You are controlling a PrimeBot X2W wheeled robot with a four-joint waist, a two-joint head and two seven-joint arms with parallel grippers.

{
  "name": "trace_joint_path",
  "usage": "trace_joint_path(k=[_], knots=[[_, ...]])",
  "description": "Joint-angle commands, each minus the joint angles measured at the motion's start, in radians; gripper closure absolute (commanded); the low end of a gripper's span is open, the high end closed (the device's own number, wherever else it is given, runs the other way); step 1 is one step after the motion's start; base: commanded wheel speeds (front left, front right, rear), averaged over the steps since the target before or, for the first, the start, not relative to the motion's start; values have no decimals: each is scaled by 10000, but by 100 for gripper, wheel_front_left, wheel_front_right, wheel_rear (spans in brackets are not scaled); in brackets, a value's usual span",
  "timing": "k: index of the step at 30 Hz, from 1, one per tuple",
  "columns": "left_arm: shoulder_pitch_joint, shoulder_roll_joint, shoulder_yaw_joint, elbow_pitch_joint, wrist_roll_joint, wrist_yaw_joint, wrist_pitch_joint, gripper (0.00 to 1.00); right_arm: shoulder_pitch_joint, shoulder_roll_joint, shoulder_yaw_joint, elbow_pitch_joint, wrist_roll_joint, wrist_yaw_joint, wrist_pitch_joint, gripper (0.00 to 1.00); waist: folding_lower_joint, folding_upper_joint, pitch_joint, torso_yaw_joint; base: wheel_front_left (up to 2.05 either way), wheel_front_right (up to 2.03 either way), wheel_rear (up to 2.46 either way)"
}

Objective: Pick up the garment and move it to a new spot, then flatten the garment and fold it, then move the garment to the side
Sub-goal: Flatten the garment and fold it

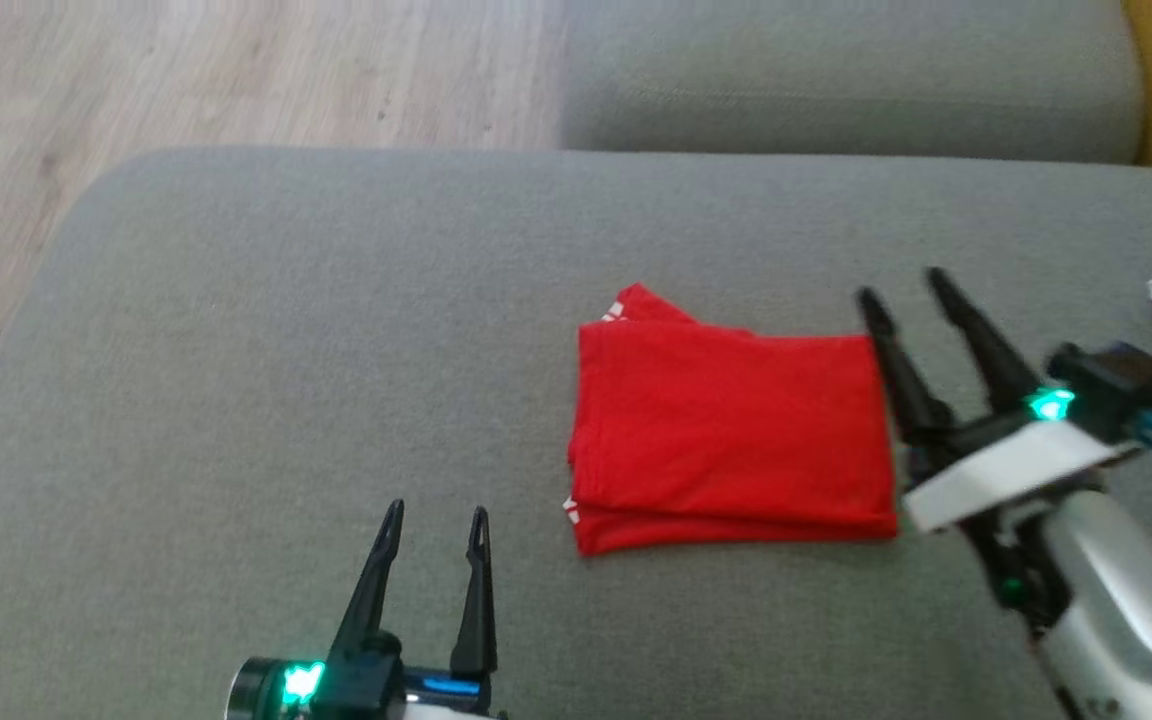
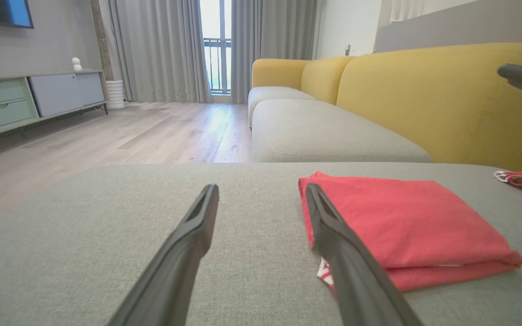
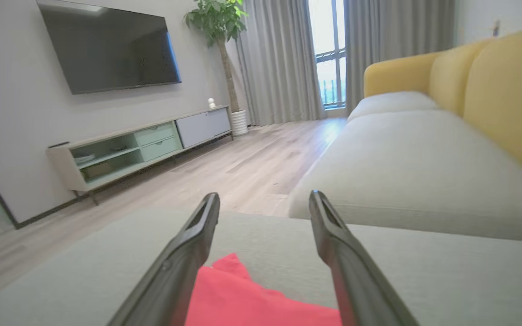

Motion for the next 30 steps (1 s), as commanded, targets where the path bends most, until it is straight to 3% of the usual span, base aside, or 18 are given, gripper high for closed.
trace_joint_path(k=[1, 7, 12, 20, 30], knots=[[10, -116, 433, -377, 30, 44, -97, 0, 242, -259, -262, -198, -412, 67, -277, 0, 0, 0, -292, -264, 0, 0, 0], [261, -98, 792, -498, 84, 89, -97, 0, 1537, -264, -1921, -160, -1185, 67, -596, 0, 0, 0, -665, -672, 0, 0, 0], [489, -99, 973, -525, 74, 42, -97, 0, 2915, 90, -2830, -1025, -1463, 67, -621, 0, 0, 0, -935, -935, 0, 0, 0], [867, -102, 1105, -578, 124, -49, -97, 0, 4790, 496, -2967, -1769, -1678, 67, -624, 0, 0, 0, -1175, -1156, 0, 0, 0], [1037, -106, 1175, -409, 173, -187, -97, 0, 5170, 728, -2913, -2085, -1808, 67, -625, 0, 0, 0, -1367, -1182, 0, 0, 0]])
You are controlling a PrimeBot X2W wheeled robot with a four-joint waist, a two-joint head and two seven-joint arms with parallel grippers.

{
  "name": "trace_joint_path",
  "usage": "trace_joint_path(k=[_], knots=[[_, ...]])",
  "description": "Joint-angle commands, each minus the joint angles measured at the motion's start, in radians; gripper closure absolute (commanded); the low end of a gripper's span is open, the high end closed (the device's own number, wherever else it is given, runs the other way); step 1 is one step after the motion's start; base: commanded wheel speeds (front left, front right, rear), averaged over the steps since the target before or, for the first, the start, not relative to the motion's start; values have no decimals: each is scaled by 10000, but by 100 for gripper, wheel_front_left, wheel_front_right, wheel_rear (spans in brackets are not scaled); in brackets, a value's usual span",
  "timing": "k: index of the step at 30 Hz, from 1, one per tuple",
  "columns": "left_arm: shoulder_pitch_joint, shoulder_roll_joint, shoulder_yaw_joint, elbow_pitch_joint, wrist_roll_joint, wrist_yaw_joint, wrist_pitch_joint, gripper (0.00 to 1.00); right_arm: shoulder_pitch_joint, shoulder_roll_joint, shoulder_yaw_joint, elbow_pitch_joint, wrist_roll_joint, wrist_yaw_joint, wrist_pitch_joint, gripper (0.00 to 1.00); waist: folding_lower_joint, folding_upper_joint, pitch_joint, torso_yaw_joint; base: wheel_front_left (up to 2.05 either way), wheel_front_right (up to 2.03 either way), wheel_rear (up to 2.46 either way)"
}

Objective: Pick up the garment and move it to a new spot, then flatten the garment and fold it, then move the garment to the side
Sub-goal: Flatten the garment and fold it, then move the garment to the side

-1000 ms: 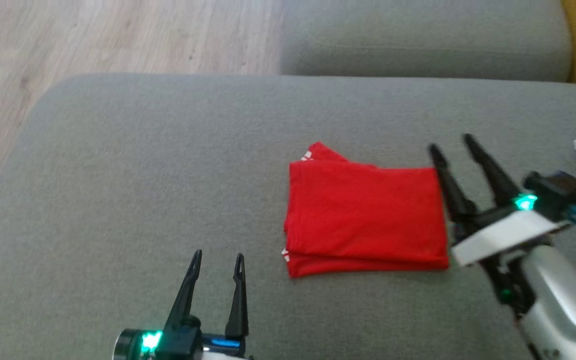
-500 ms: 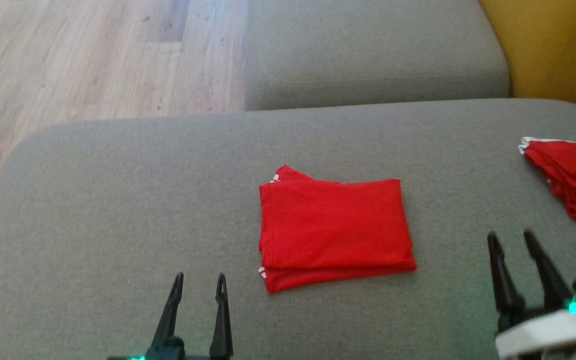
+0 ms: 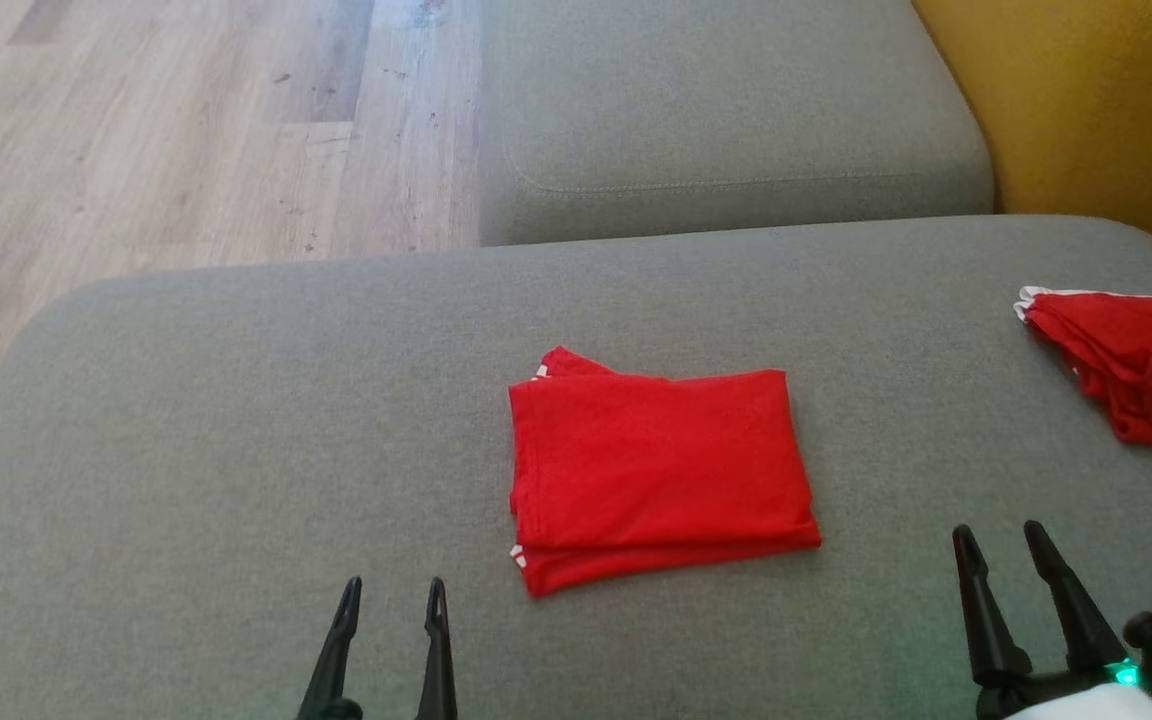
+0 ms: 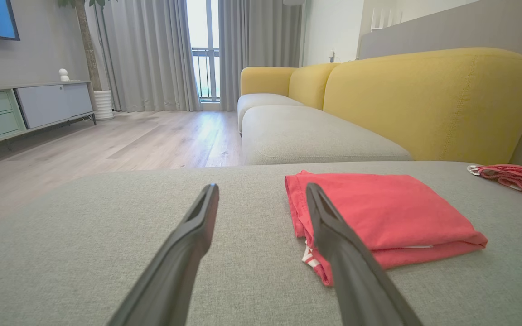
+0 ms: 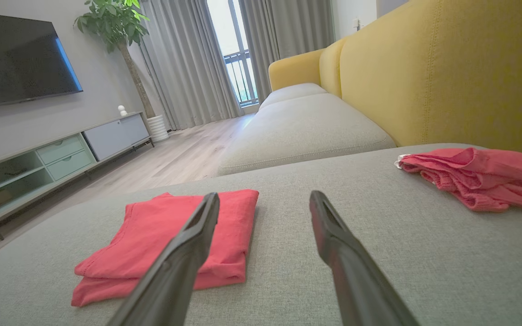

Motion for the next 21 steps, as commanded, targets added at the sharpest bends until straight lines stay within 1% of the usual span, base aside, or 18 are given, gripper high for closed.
trace_joint_path(k=[1, 21], knots=[[-332, -95, 335, -269, 60, -26, -97, 0, -186, -185, 153, -384, -80, 67, -110, 0, 0, 0, -35, 30, 0, 0, 0], [-274, -102, 441, -329, 27, -57, -97, 0, -177, -318, 488, -198, -301, 67, -110, 0, 0, 0, -5, 112, 0, 0, 0]])
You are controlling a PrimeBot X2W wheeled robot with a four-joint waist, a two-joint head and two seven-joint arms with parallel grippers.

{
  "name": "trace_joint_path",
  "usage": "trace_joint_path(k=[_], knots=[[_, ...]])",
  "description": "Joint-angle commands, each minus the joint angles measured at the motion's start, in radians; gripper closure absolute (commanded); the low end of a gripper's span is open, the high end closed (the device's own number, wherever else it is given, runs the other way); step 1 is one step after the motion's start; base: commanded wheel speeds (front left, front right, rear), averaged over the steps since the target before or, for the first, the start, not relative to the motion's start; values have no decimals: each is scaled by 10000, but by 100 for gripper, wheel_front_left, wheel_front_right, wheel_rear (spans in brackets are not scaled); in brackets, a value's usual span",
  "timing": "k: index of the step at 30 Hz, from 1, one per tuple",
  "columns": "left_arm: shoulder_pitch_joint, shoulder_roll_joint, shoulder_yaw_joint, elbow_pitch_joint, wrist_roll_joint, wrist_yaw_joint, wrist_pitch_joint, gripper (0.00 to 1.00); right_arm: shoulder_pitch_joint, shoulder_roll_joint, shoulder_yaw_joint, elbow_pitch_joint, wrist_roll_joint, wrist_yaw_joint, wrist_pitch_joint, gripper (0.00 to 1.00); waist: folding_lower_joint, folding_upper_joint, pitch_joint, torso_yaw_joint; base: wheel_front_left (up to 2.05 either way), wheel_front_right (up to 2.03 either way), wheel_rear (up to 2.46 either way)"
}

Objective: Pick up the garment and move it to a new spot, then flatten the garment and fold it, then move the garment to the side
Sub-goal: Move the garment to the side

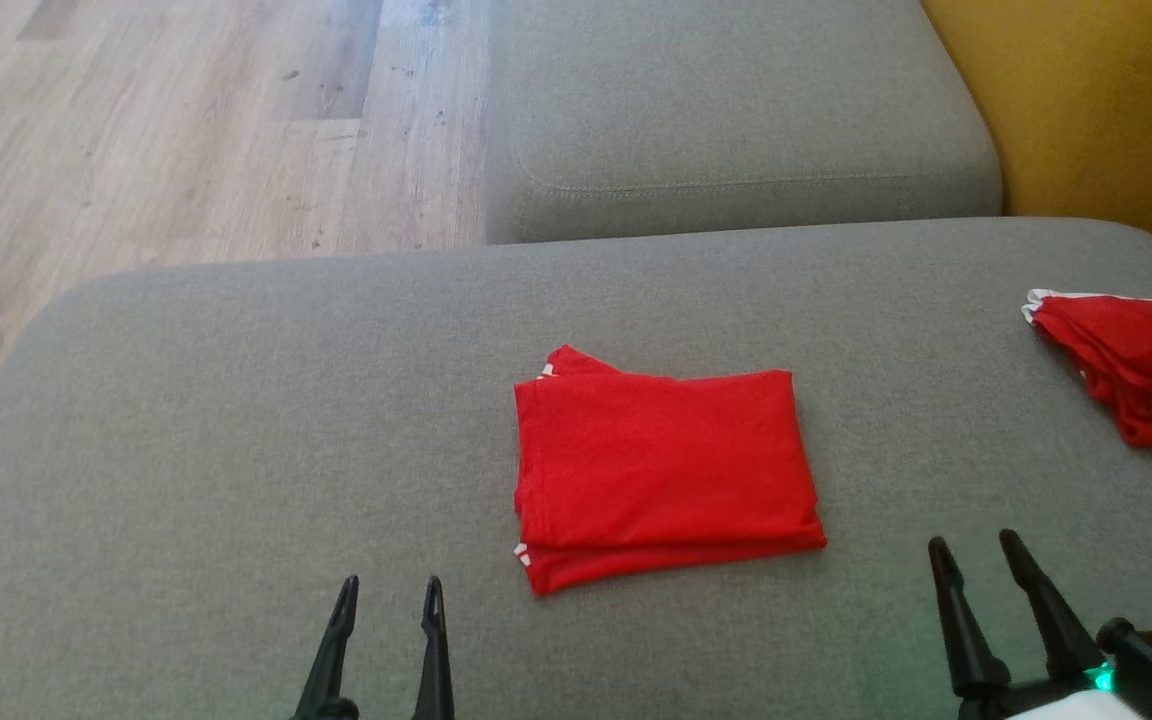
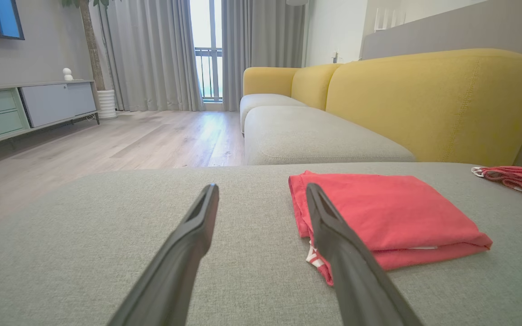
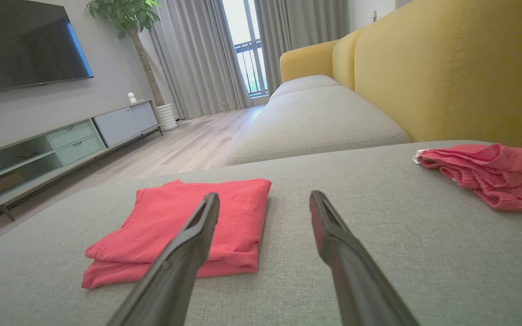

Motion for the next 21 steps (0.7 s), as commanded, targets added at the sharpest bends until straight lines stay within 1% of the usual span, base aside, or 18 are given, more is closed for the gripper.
trace_joint_path(k=[1, 7, 10, 13, 16, 21], knots=[[-279, -103, 367, -338, 39, 7, -97, 0, -185, -314, 236, -273, -17, 67, -110, 0, 0, 0, 17, 1, 0, 0, 0], [-303, -104, 392, -372, 114, 32, -97, 0, -233, -380, 356, -284, 84, 67, -110, 0, 0, 0, 143, 45, 0, 0, 0], [-319, -104, 390, -370, 156, 34, -97, 0, -281, -518, 547, -317, 134, 67, -110, 0, 0, 0, 266, 78, 0, 0, 0], [-359, -105, 343, -386, 166, 60, -97, 0, -381, -557, 569, -241, 389, 67, -110, 0, 0, 0, 448, 116, 0, 0, 0], [-441, -105, 237, -377, 122, 133, -97, 0, -835, -944, 1221, 249, 993, 67, -46, 0, 0, 0, 754, 150, 0, 0, 0], [-624, -105, 54, -362, 75, 215, -97, 0, -1931, -1511, 2001, 645, 2275, 67, 614, 0, 0, 0, 1266, 218, 0, 0, 0]])
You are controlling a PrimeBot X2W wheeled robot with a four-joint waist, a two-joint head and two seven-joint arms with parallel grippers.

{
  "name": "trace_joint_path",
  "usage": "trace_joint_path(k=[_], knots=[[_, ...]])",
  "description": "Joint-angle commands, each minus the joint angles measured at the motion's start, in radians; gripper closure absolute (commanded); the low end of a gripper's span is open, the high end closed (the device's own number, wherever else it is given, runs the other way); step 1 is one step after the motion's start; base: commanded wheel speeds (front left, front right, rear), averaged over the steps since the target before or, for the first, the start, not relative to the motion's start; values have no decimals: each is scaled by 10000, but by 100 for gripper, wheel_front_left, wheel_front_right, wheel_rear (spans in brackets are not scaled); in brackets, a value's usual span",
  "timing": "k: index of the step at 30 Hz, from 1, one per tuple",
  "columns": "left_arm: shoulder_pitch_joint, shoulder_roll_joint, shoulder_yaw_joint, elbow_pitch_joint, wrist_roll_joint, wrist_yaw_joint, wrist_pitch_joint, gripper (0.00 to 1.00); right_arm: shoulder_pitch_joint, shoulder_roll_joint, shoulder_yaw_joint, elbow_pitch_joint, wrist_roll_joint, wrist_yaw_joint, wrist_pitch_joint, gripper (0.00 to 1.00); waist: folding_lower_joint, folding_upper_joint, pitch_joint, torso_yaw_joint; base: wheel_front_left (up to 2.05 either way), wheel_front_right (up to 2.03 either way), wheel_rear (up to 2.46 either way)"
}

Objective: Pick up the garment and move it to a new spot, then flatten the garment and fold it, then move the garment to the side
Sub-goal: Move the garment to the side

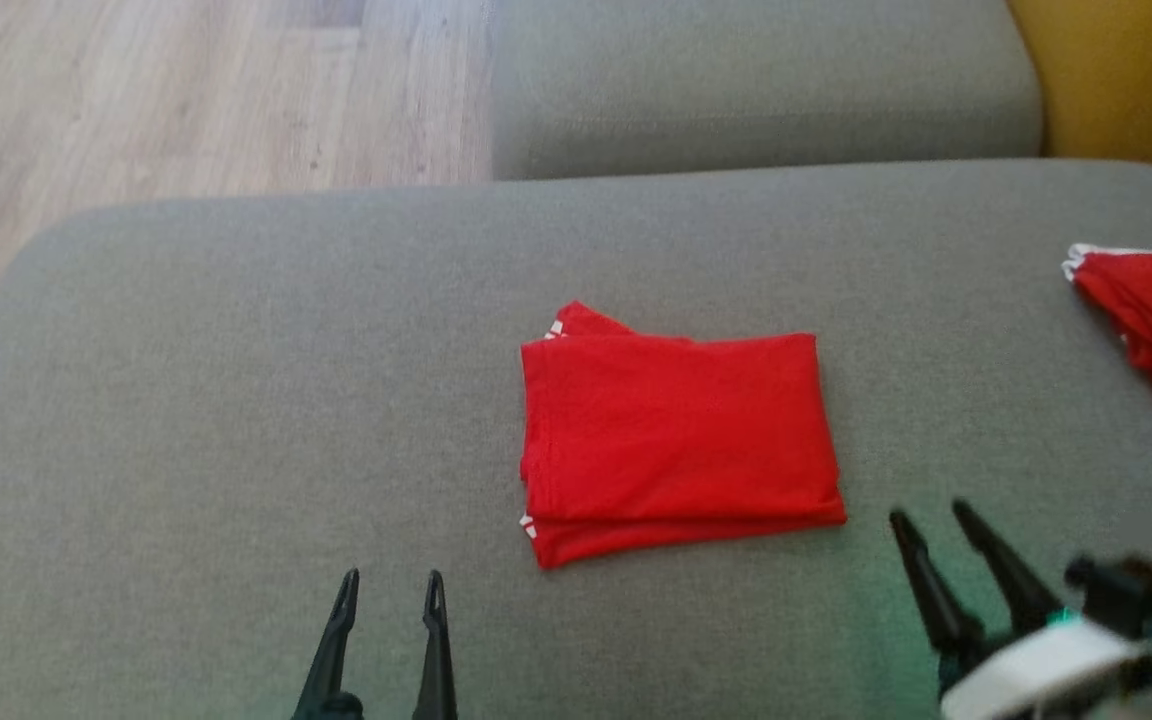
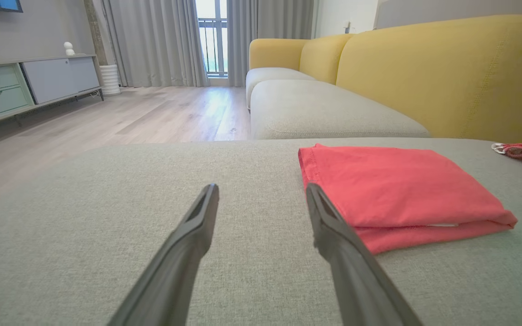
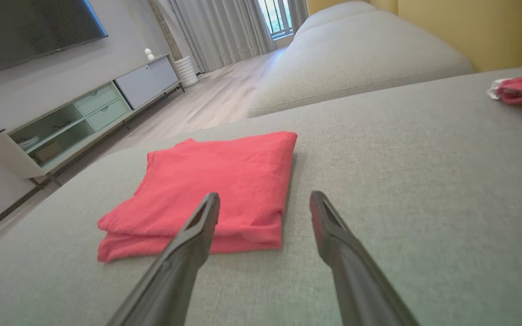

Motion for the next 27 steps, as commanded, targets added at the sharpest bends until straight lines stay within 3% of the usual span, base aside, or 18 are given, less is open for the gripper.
trace_joint_path(k=[1, 15, 25, 26, 27], knots=[[-649, -104, 129, -335, -22, 87, -97, 0, -1002, -526, 309, -128, 573, 67, 218, 0, -1, 0, 412, 71, 0, 0, 0], [-2011, -104, -326, -289, -46, 261, -97, 0, -4111, -1911, 1596, 1157, 5177, 67, 3383, 0, -1, 0, 2302, 590, 0, 0, 0], [-2387, -104, -622, -175, -164, 407, -97, 0, -4544, -1975, 2455, 1488, 6703, 67, 3905, 0, -1, 0, 2575, 801, 0, 0, 0], [-2402, -104, -634, -164, -174, 424, -97, 0, -4547, -1976, 2542, 1444, 6816, 67, 3907, 2, -1, 0, 2562, 798, 0, 0, 0], [-2414, -104, -647, -155, -183, 439, -97, 0, -4548, -1980, 2626, 1389, 6934, 67, 3915, 45, -1, 0, 2548, 791, 0, 0, 0]])
